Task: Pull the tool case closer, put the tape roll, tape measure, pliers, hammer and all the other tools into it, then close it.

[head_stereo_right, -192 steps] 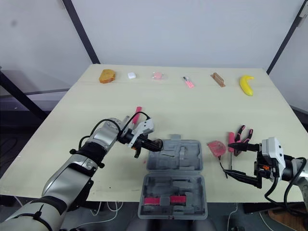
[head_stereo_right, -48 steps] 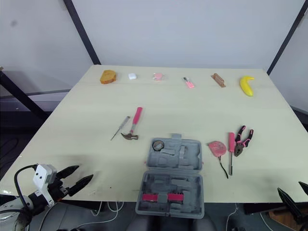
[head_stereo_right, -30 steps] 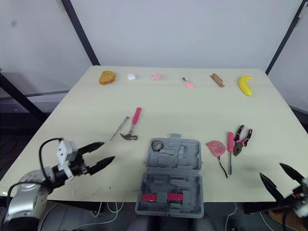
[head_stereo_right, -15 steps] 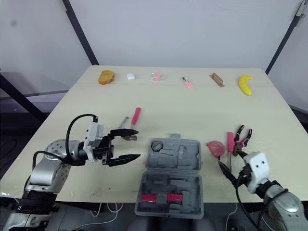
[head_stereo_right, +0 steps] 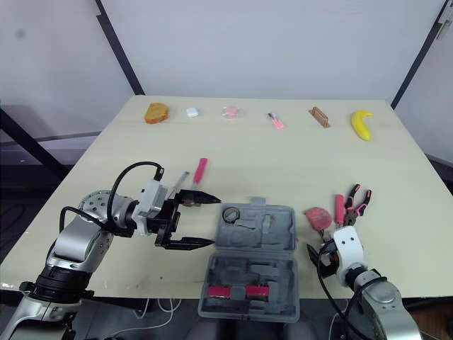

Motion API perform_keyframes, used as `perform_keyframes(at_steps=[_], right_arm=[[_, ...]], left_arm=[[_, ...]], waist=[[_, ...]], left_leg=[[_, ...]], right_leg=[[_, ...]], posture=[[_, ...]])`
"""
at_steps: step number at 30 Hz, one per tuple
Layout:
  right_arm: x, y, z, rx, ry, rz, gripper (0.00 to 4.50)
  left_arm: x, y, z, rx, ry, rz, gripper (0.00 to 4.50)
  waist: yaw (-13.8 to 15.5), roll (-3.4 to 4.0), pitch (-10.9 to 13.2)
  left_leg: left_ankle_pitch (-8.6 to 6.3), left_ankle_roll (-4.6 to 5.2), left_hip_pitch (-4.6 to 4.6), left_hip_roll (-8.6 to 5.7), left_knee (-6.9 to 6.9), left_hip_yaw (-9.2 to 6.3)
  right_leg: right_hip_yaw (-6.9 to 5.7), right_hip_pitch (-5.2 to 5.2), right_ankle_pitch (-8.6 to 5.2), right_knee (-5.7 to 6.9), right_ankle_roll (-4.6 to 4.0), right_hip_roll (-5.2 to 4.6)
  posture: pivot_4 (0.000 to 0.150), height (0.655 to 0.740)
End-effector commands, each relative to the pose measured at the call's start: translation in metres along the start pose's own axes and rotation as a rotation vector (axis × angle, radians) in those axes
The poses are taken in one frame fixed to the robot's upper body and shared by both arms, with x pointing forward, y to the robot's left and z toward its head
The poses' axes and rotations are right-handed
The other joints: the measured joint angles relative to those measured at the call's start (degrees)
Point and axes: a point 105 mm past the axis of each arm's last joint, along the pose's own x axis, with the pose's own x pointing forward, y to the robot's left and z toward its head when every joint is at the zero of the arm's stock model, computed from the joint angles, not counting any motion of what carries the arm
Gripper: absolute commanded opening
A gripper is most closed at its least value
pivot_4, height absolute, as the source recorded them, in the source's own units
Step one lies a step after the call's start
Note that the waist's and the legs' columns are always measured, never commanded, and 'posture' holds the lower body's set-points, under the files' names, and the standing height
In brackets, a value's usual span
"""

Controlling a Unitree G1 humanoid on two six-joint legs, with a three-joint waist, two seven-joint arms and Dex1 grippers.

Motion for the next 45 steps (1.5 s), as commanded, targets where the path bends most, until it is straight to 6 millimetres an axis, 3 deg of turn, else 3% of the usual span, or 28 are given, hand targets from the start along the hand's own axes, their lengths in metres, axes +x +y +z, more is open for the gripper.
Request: perform_keyframes(at_steps=[1, 6, 9, 15, 17, 29, 45], right_arm=[[0.003, 0.004, 0.003, -0.006, -0.022, -0.001, 4.5], [0.01, 0.004, 0.004, 0.029, -0.024, -0.017, 4.5], [0.013, 0.001, 0.002, 0.068, -0.008, -0.04, 3.86], [0.012, 0.0, -0.002, 0.076, 0.03, -0.083, 1.18], [0.012, 0.003, 0.0, 0.076, 0.026, -0.077, 0.08], [-0.003, 0.018, 0.0, 0.056, 0.058, -0.013, 0.02], [-0.053, 0.053, -0.024, 0.048, 0.184, 0.271, 0.02]], left_arm=[[0.0, -0.001, 0.011, 0.047, -0.007, -0.03, 4.47], [-0.001, -0.003, 0.013, 0.051, -0.007, -0.056, 4.47], [-0.001, -0.005, 0.014, 0.052, -0.002, -0.07, 4.5], [-0.003, -0.006, 0.014, 0.059, 0.003, -0.072, 4.5], [-0.003, -0.007, 0.014, 0.059, 0.002, -0.072, 4.5], [-0.004, -0.013, 0.015, 0.053, -0.009, -0.098, 4.5], [-0.017, -0.018, 0.012, 0.053, -0.005, -0.14, 4.5]], waist=[[-0.01, 0.0, 0.0], [0.03, 0.0, 0.01], [0.01, -0.01, 0.0], [0.02, -0.01, 0.0], [0.04, -0.01, 0.0], [0.04, -0.01, 0.0], [0.12, -0.07, 0.01]], left_leg=[[0.0, 0.0, 0.0, 0.0, 0.0, 0.0], [0.0, 0.0, 0.0, 0.0, 0.0, 0.0], [0.0, 0.0, 0.0, 0.0, 0.0, 0.0], [0.0, 0.0, 0.0, 0.01, 0.0, -0.02], [0.0, 0.0, 0.0, 0.01, 0.0, -0.02], [0.0, 0.0, -0.01, 0.01, 0.0, -0.04], [0.0, 0.0, -0.01, 0.02, -0.01, -0.05]], right_leg=[[0.0, 0.0, 0.0, 0.0, 0.0, 0.01], [0.0, 0.0, 0.0, 0.0, 0.0, 0.01], [0.01, 0.0, 0.0, 0.0, 0.0, 0.01], [-0.01, 0.0, 0.0, 0.0, 0.0, 0.01], [0.0, 0.0, 0.0, 0.0, 0.0, 0.0], [-0.02, 0.0, 0.0, -0.01, 0.0, 0.0], [-0.05, 0.0, -0.02, -0.05, 0.01, 0.01]], posture=[[0.15, 0.74], [0.15, 0.74], [0.15, 0.74], [0.15, 0.74], [0.15, 0.74], [0.15, 0.74], [0.15, 0.74]])
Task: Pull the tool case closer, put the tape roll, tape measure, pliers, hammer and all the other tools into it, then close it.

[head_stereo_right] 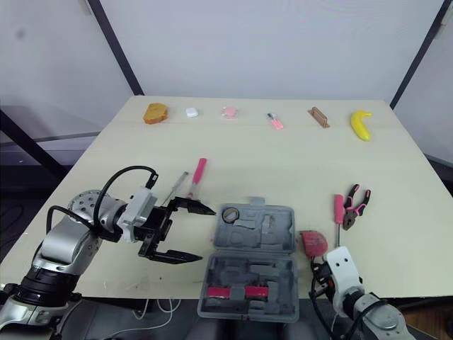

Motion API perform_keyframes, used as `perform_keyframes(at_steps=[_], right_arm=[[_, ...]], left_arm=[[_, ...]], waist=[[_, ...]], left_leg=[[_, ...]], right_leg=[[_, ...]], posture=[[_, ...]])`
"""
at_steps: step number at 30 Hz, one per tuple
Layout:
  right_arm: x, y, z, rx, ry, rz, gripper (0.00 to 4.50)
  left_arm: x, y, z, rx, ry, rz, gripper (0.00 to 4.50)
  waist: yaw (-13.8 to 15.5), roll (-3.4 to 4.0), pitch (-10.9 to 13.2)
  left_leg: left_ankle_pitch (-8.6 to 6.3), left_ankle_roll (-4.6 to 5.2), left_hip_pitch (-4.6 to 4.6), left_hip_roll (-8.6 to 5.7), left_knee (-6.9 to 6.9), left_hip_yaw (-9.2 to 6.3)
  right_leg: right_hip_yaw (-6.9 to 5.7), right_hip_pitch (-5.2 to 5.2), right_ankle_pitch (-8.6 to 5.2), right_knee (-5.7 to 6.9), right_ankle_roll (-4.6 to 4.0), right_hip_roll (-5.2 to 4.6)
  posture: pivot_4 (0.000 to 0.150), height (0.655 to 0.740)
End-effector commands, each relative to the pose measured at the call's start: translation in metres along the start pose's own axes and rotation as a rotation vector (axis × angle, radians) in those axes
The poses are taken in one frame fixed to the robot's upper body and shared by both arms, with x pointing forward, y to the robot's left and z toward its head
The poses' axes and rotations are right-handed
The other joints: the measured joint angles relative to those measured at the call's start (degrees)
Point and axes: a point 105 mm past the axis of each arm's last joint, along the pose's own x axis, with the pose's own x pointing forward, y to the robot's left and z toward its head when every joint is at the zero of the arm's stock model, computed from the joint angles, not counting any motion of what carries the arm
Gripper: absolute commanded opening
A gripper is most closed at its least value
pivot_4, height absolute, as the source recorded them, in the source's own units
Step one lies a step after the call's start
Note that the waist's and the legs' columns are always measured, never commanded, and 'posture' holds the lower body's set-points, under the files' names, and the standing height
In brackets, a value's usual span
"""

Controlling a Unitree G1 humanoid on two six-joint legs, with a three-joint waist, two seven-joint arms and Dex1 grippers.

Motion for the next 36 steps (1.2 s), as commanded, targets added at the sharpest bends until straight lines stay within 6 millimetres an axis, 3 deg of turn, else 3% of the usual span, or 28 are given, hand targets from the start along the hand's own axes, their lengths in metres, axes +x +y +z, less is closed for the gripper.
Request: perform_keyframes(at_steps=[1, 9, 13, 19, 20, 24, 36], right_arm=[[-0.002, 0.008, 0.003, 0.006, -0.012, 0.039, 0.02], [-0.007, 0.011, 0.008, -0.032, -0.042, 0.095, 0.02], [-0.014, 0.016, 0.011, -0.052, -0.046, 0.168, 1.65], [-0.041, -0.002, 0.028, -0.209, -0.112, 0.227, 4.29], [-0.044, -0.007, 0.031, -0.25, -0.119, 0.242, 4.47], [-0.045, -0.024, 0.047, -0.344, -0.214, 0.275, 4.47], [-0.018, -0.057, 0.056, -0.621, -0.13, 0.54, 4.47]], left_arm=[[-0.006, -0.001, 0.006, 0.047, -0.013, -0.009, 4.5], [-0.009, -0.002, 0.004, 0.044, -0.006, -0.001, 4.5], [-0.008, -0.003, 0.004, 0.046, -0.009, -0.001, 4.5], [-0.014, -0.001, 0.004, 0.038, -0.016, 0.031, 4.5], [-0.016, -0.001, 0.003, 0.035, -0.014, 0.038, 4.5], [-0.02, -0.001, 0.003, 0.029, -0.02, 0.063, 4.5], [-0.025, -0.006, 0.007, 0.03, -0.026, 0.079, 4.5]], waist=[[-0.03, -0.06, 0.0], [-0.04, -0.05, 0.01], [-0.03, -0.05, 0.01], [0.0, -0.06, 0.02], [0.0, -0.07, 0.02], [-0.18, -0.15, 0.07], [-0.05, -0.18, 0.17]], left_leg=[[0.0, 0.0, 0.0, 0.0, 0.0, 0.0], [0.0, 0.0, 0.0, 0.01, 0.0, 0.0], [0.0, 0.0, 0.0, 0.01, 0.01, 0.0], [0.0, 0.0, 0.0, 0.0, 0.02, 0.01], [0.0, 0.0, 0.0, 0.0, 0.02, 0.01], [0.0, 0.0, 0.02, 0.02, 0.02, 0.04], [0.0, 0.0, 0.03, 0.02, 0.06, 0.1]], right_leg=[[-0.01, 0.0, 0.0, 0.0, 0.0, 0.01], [0.03, 0.0, 0.0, 0.0, 0.0, 0.01], [0.02, 0.0, 0.0, 0.0, 0.0, 0.01], [0.05, 0.0, 0.0, -0.01, 0.01, 0.0], [0.04, 0.0, 0.0, -0.01, 0.02, 0.0], [0.01, 0.02, 0.0, -0.02, 0.01, 0.05], [0.03, 0.04, 0.02, -0.01, 0.0, 0.05]], posture=[[0.15, 0.74], [0.15, 0.74], [0.15, 0.74], [0.15, 0.74], [0.15, 0.74], [0.15, 0.74], [0.15, 0.74]])
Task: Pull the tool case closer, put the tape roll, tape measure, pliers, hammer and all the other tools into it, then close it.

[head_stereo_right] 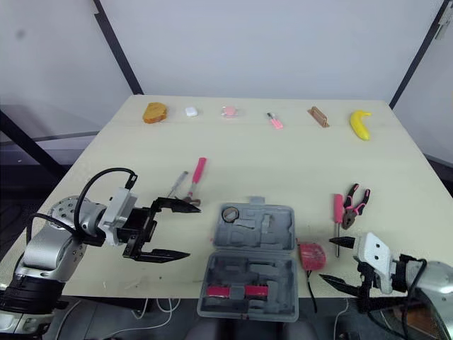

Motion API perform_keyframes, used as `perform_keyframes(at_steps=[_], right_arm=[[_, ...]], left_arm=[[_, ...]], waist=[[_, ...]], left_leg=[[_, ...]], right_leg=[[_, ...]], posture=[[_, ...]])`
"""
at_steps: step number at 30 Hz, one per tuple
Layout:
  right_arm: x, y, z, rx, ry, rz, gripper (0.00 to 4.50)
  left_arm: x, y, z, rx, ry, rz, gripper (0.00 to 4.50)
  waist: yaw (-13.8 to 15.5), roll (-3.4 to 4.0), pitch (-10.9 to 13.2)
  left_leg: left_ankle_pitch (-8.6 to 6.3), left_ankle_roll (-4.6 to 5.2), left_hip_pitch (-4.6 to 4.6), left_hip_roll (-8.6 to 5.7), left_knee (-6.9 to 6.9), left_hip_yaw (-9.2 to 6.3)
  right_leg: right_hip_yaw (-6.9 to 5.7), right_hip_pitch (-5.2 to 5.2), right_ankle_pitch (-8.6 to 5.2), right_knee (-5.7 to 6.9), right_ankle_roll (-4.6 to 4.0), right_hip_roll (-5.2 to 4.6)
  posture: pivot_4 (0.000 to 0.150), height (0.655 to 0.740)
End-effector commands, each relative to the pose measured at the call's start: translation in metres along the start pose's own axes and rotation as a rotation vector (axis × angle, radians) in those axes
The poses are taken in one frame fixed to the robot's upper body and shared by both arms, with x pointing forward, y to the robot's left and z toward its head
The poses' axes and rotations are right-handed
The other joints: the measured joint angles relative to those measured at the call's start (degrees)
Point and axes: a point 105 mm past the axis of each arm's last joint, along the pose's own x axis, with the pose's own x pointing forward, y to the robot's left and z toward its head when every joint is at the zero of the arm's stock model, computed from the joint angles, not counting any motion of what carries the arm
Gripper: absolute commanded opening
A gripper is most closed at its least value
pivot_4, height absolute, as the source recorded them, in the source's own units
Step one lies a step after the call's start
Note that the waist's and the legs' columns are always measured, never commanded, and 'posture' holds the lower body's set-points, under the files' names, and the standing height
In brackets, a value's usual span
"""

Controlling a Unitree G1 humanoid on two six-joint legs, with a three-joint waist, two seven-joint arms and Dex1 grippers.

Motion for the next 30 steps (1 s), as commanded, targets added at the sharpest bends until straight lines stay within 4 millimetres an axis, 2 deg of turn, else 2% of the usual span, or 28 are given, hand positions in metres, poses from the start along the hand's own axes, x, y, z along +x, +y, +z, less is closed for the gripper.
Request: perform_keyframes(at_steps=[1, 10, 21, 30], right_arm=[[0.008, -0.005, -0.003, -0.073, 0.019, 0.108, 4.47], [0.026, -0.023, -0.013, -0.184, 0.055, 0.204, 4.47], [0.039, -0.025, -0.026, -0.226, 0.088, 0.273, 4.47], [0.046, -0.027, -0.028, -0.225, 0.086, 0.277, 4.47]], left_arm=[[-0.001, -0.001, 0.014, 0.061, -0.015, -0.017, 4.5], [-0.001, -0.005, 0.017, 0.066, -0.008, -0.002, 4.5], [-0.001, -0.006, 0.018, 0.065, 0.002, 0.022, 4.5], [-0.001, -0.005, 0.019, 0.066, 0.004, 0.02, 4.5]], waist=[[-0.01, 0.01, 0.01], [0.03, 0.05, 0.03], [-0.03, 0.07, 0.04], [-0.03, 0.08, 0.05]], left_leg=[[0.0, 0.0, 0.0, 0.0, 0.0, 0.0], [0.0, 0.0, -0.01, 0.0, 0.01, 0.0], [0.0, 0.0, 0.0, 0.01, 0.02, -0.03], [0.0, 0.0, 0.02, 0.01, 0.03, -0.03]], right_leg=[[0.0, 0.0, 0.0, 0.0, 0.0, 0.0], [0.0, -0.01, 0.01, 0.03, -0.01, -0.02], [0.01, -0.01, 0.01, 0.06, -0.02, -0.04], [0.03, -0.01, 0.02, 0.07, -0.02, -0.04]], posture=[[0.15, 0.74], [0.15, 0.74], [0.15, 0.74], [0.15, 0.74]])
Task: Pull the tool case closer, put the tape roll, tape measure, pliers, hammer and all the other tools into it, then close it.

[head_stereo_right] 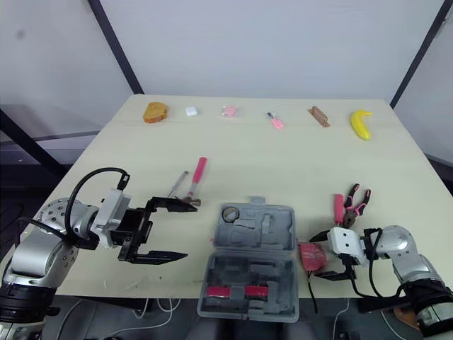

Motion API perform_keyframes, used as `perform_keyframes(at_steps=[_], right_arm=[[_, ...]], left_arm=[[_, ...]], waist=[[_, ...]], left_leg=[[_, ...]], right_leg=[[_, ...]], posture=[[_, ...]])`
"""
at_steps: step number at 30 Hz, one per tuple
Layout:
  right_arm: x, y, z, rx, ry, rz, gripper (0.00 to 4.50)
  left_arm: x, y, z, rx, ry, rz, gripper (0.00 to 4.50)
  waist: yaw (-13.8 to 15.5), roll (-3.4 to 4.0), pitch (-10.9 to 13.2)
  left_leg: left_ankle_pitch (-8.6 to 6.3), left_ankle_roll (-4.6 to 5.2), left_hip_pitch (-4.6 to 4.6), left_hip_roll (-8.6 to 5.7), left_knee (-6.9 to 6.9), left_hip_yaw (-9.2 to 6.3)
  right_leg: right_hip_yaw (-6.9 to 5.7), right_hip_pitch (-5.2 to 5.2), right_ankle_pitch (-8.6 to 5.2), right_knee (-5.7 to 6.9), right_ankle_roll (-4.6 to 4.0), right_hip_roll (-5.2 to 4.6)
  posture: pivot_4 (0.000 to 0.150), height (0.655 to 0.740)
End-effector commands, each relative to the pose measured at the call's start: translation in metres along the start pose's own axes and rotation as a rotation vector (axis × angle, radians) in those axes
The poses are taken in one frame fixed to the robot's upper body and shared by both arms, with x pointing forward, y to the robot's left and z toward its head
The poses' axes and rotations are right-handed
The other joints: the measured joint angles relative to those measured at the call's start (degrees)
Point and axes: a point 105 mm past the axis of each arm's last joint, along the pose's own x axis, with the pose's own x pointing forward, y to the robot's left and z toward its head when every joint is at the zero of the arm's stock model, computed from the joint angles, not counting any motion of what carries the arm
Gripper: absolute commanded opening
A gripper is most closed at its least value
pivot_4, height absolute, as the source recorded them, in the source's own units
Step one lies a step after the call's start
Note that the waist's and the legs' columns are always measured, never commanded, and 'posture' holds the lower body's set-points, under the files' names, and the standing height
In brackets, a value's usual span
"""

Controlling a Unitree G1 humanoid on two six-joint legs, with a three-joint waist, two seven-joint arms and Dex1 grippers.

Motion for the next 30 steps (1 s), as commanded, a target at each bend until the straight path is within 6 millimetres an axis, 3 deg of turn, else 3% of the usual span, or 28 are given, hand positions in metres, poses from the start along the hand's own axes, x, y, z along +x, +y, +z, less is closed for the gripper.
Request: perform_keyframes(at_steps=[1, 3, 7, 13, 23, 30], right_arm=[[-0.001, -0.004, 0.003, -0.03, -0.002, 0.0, 4.47], [0.001, -0.004, 0.003, -0.031, -0.003, 0.003, 4.23], [0.001, -0.005, 0.003, -0.034, -0.002, 0.0, 2.91], [-0.004, -0.005, 0.005, -0.046, 0.007, -0.008, 2.88], [-0.034, -0.016, 0.016, -0.046, 0.091, -0.133, 2.88], [-0.051, -0.027, 0.048, 0.098, 0.21, -0.193, 2.88]], left_arm=[[0.0, 0.0, 0.01, 0.044, -0.007, -0.012, 4.5], [0.0, 0.001, 0.01, 0.046, -0.004, -0.013, 4.5], [0.001, 0.001, 0.011, 0.046, -0.006, -0.018, 4.5], [0.002, 0.0, 0.012, 0.043, -0.015, -0.038, 4.5], [-0.003, 0.001, 0.011, 0.041, -0.033, -0.035, 4.5], [-0.005, 0.002, 0.002, 0.014, -0.048, 0.003, 4.5]], waist=[[0.01, 0.0, 0.0], [0.0, 0.0, 0.0], [-0.01, 0.0, 0.0], [-0.02, 0.0, 0.0], [0.02, 0.07, 0.04], [0.0, 0.14, 0.08]], left_leg=[[0.0, 0.0, 0.0, 0.0, 0.0, 0.0], [0.0, 0.0, 0.0, 0.0, 0.0, -0.01], [0.0, 0.0, 0.01, 0.0, 0.0, 0.0], [0.0, 0.0, 0.02, 0.0, 0.0, 0.0], [0.0, 0.0, 0.02, 0.0, 0.01, -0.02], [0.0, 0.0, 0.01, 0.0, 0.02, -0.03]], right_leg=[[0.0, 0.0, 0.0, 0.0, 0.0, 0.0], [0.01, 0.0, 0.0, 0.0, 0.0, 0.0], [0.01, 0.0, 0.0, 0.01, 0.0, 0.0], [0.02, 0.0, 0.0, 0.02, 0.0, 0.0], [0.02, -0.01, 0.0, 0.05, 0.0, -0.01], [0.03, -0.04, 0.0, 0.09, 0.0, 0.01]], posture=[[0.15, 0.74], [0.15, 0.74], [0.15, 0.74], [0.15, 0.74], [0.15, 0.74], [0.15, 0.74]])
